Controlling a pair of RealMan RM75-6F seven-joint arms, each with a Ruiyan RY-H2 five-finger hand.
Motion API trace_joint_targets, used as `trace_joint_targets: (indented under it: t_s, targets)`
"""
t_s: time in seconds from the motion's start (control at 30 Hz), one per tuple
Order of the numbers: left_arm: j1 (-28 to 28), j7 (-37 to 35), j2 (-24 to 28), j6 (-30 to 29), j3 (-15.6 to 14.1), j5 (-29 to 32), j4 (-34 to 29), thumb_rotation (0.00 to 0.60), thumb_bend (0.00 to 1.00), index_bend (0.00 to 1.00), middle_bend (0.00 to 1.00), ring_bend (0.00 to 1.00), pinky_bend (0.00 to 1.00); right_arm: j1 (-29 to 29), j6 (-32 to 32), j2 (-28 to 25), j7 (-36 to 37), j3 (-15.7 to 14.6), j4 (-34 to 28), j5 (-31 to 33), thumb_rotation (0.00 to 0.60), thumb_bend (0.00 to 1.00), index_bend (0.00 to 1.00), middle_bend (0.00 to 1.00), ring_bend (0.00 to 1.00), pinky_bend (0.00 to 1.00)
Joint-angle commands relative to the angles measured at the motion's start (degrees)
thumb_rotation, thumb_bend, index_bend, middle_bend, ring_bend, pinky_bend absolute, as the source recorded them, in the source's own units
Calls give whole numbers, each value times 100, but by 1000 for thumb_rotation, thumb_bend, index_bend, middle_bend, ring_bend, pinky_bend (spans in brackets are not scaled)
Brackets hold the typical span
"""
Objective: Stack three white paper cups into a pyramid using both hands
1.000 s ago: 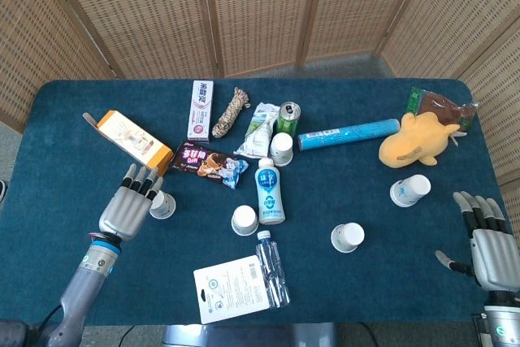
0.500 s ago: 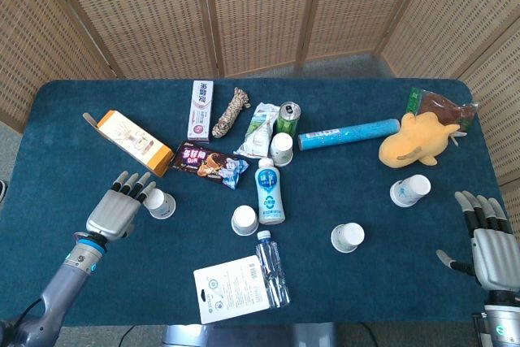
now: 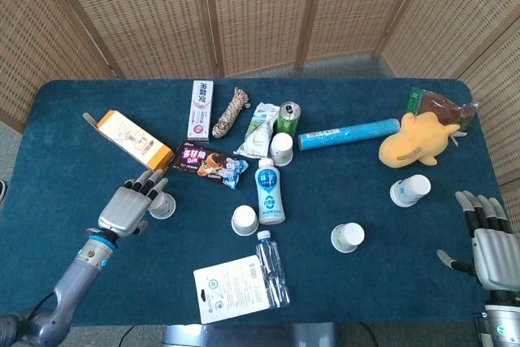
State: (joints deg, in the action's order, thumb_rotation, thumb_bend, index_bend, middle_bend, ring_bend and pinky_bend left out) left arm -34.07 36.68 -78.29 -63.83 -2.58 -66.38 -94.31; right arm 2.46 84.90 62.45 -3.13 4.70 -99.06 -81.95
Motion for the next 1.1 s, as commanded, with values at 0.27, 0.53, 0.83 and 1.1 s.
trace_joint_targets:
  t_s: [0.27,0.53,0.83,1.1]
  targets:
    - [87,355,-385,-203,171,163,237,600,308,293,283,338,486,11,-28,-1,33,6,19,18,600,0,0,0,0,0]
    - [133,383,-504,-270,231,79,321,600,316,387,362,419,504,11,-30,3,27,3,15,17,600,0,0,0,0,0]
    - [117,107,-416,-160,368,24,-13,600,314,376,335,412,504,16,-46,11,9,-6,15,14,600,0,0,0,0,0]
    - [-24,305,-647,-112,574,207,-304,600,314,372,323,412,503,15,-40,12,-7,-17,8,-7,600,0,0,0,0,0]
